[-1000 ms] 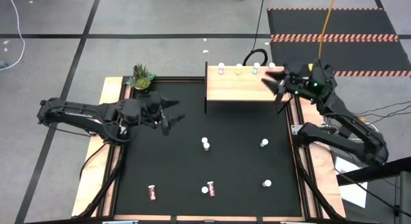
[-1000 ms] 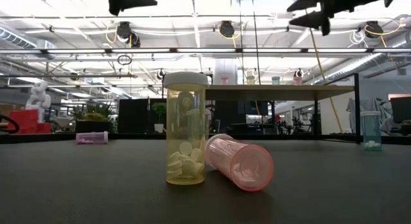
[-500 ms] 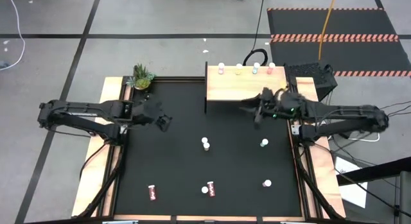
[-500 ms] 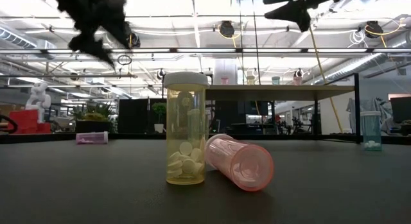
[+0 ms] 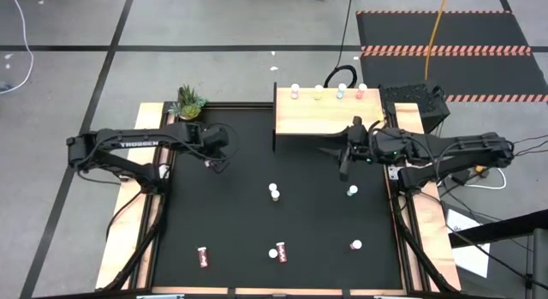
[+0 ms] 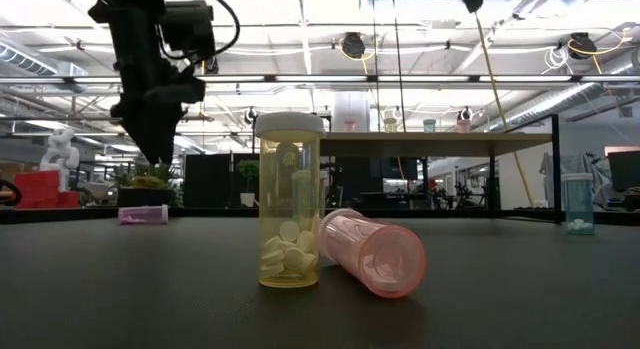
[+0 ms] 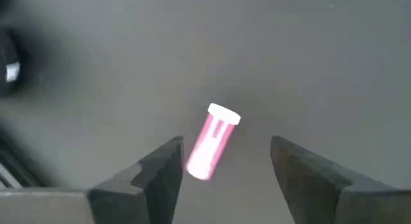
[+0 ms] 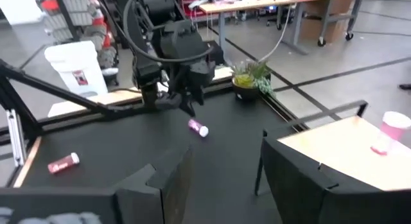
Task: Pick and place medicine bottles onto shelf by color
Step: Put the top left violet pill bottle on the shelf aligned with the other violet pill bottle
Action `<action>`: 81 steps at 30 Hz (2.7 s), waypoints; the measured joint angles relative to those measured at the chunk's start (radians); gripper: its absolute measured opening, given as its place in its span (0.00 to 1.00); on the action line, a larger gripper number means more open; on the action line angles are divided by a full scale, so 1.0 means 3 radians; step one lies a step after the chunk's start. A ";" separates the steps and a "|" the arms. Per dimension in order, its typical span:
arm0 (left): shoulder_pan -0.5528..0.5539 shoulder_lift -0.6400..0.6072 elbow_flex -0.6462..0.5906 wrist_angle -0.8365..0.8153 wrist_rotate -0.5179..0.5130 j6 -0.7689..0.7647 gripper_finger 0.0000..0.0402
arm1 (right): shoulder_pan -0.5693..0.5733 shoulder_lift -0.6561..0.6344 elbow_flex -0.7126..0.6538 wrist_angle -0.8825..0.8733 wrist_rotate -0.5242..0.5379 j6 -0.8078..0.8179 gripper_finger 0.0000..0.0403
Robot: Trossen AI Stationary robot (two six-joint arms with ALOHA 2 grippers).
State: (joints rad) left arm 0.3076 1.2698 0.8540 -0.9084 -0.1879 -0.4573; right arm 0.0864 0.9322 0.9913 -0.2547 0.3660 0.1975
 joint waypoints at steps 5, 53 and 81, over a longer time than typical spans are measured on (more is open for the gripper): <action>0.0142 0.0177 0.0001 -0.0016 0.0045 0.0324 0.56 | 0.0000 -0.0073 0.0001 -0.0176 -0.0008 0.0118 0.45; -0.0839 0.0230 0.0001 0.0141 0.0800 -0.0994 0.56 | -0.0019 -0.0712 -0.0817 -0.2527 -0.1381 0.2429 0.45; 0.0187 0.0325 0.0001 0.0220 0.0377 0.0806 0.56 | -0.0006 -0.0270 -0.0947 -0.0758 -0.1132 0.2111 0.45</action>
State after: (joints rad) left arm 0.3637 1.3674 0.8543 -0.8423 -0.0749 -0.2155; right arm 0.0846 0.8513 0.7071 -0.4820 0.0265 0.8308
